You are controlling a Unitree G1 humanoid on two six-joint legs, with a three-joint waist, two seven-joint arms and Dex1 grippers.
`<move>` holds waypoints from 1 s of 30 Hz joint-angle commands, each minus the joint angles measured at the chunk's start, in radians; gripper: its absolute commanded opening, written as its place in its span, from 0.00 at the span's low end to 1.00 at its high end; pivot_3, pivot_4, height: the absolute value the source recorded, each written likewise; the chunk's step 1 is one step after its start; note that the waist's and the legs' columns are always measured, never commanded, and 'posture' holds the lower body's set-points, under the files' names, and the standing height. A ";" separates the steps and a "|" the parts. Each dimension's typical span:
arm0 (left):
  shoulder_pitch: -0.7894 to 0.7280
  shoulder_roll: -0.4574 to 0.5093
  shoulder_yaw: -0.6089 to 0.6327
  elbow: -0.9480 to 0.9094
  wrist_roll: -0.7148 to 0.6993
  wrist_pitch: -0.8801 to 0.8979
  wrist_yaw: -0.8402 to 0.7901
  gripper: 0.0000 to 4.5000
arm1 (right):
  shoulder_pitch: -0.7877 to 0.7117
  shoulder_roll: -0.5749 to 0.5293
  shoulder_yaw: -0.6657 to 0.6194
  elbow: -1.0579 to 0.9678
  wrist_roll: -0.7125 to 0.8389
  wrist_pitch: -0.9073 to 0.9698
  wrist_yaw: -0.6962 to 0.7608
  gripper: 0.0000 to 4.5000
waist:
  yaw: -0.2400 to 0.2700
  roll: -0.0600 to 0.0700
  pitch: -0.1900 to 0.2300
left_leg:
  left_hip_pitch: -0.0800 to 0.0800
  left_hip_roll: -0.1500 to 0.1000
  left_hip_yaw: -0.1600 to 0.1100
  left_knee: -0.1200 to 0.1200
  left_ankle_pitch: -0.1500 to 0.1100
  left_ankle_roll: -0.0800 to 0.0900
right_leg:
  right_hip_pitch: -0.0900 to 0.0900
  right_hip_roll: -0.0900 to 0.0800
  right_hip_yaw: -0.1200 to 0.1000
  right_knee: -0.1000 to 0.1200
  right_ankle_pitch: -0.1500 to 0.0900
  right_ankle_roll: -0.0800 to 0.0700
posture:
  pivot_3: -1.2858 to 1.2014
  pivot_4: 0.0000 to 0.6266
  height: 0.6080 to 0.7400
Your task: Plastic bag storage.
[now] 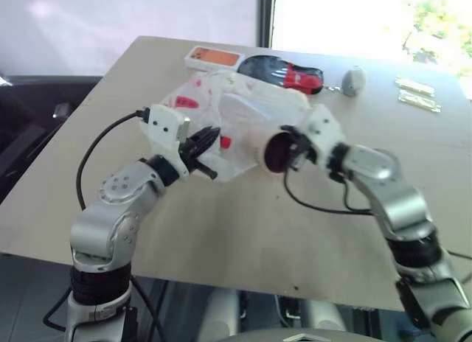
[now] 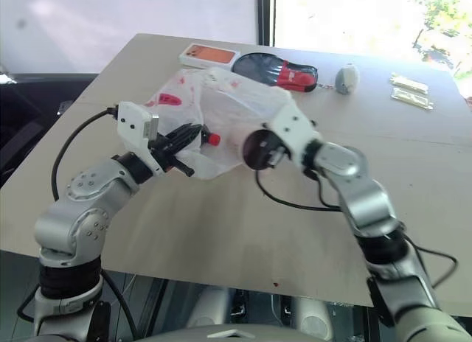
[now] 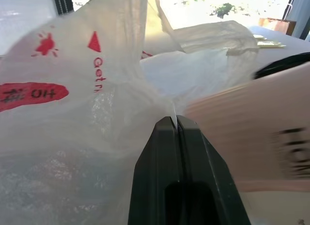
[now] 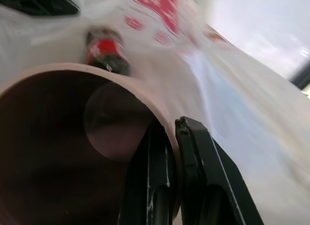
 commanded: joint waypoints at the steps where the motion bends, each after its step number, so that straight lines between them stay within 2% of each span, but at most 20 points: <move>1: 0.024 -0.005 0.028 -0.102 -0.036 0.028 0.042 0.00 | -0.214 0.157 0.002 0.432 -0.095 -0.294 -0.199 0.02 | -0.006 0.000 0.000 | 0.000 0.000 0.000 0.000 0.000 0.000 | 0.000 0.000 0.000 0.000 0.000 0.000 | 0.52 0.24 1.00; 3: 0.041 -0.009 0.034 -0.130 -0.046 0.042 0.062 0.00 | -0.331 0.227 -0.005 0.679 -0.127 -0.445 -0.273 0.02 | -0.011 0.000 0.000 | 0.000 -0.001 0.001 0.000 0.000 0.000 | 0.000 0.000 0.001 0.000 0.000 0.000 | 0.52 0.24 1.00; 5: 0.059 -0.011 0.042 -0.153 -0.054 0.056 0.082 0.00 | -0.439 0.277 -0.052 0.898 -0.115 -0.559 -0.323 0.19 | -0.006 0.000 0.000 | 0.000 -0.001 0.000 -0.002 0.000 0.000 | 0.000 0.000 0.000 0.000 0.000 -0.001 | 0.52 0.24 1.00; 6: 0.067 -0.011 0.049 -0.164 -0.058 0.063 0.090 0.00 | -0.483 0.293 -0.058 0.976 -0.118 -0.600 -0.336 0.24 | -0.007 0.000 0.000 | 0.000 -0.001 0.000 -0.002 0.000 0.000 | 0.000 0.000 0.000 0.000 0.000 -0.001 | 0.52 0.24 1.00; 8: 0.073 -0.010 0.060 -0.172 -0.065 0.072 0.107 0.00 | -0.532 0.308 -0.056 1.056 -0.128 -0.658 -0.322 0.44 | -0.005 0.000 0.000 | -0.001 -0.001 0.000 -0.003 0.000 0.000 | -0.001 -0.001 0.000 -0.001 0.000 -0.001 | 0.52 0.24 1.00; 11: 0.075 -0.015 0.073 -0.168 -0.072 0.082 0.132 0.00 | -0.509 0.287 -0.045 1.025 -0.113 -0.686 -0.183 0.76 | -0.006 0.000 0.000 | -0.001 -0.001 -0.001 -0.003 0.000 0.000 | 0.000 -0.001 -0.001 -0.002 0.000 -0.001 | 0.52 0.24 1.00; 15: 0.077 -0.014 0.066 -0.158 -0.064 0.081 0.150 0.00 | -0.346 0.188 -0.051 0.703 -0.054 -0.564 0.007 0.76 | 0.000 0.000 0.000 | -0.001 -0.001 -0.003 -0.003 0.000 0.000 | 0.001 -0.001 -0.001 -0.002 0.000 -0.001 | 0.52 0.24 1.00; 19: 0.069 -0.014 0.057 -0.132 -0.051 0.067 0.161 0.00 | -0.116 0.009 -0.039 0.144 0.091 -0.219 0.237 0.76 | 0.003 0.000 0.000 | -0.002 -0.001 -0.004 -0.003 0.000 0.000 | 0.001 -0.002 -0.001 -0.002 0.000 -0.001 | 0.52 0.24 1.00; 22: 0.058 -0.015 0.047 -0.106 -0.040 0.055 0.159 0.00 | -0.018 -0.108 -0.082 -0.170 0.206 0.024 0.283 0.76 | -0.003 0.001 0.001 | -0.002 -0.001 -0.004 -0.004 0.000 0.000 | 0.000 -0.001 -0.001 -0.003 0.000 -0.001 | 0.52 0.24 1.00; 25: 0.048 -0.012 0.036 -0.090 -0.034 0.045 0.152 0.00 | -0.008 -0.162 -0.121 -0.277 0.192 0.131 0.217 0.76 | -0.012 0.002 0.001 | 0.000 0.001 -0.003 -0.004 0.000 -0.001 | 0.000 0.000 0.000 -0.001 0.000 -0.001 | 0.52 0.24 1.00; 30: 0.034 -0.005 0.018 -0.075 -0.026 0.036 0.139 0.00 | -0.062 -0.176 -0.112 -0.201 0.031 0.165 0.041 0.76 | -0.006 0.002 0.001 | 0.001 0.000 -0.002 -0.004 0.000 -0.001 | 0.000 -0.001 0.000 0.002 0.000 -0.001 | 0.52 0.24 1.00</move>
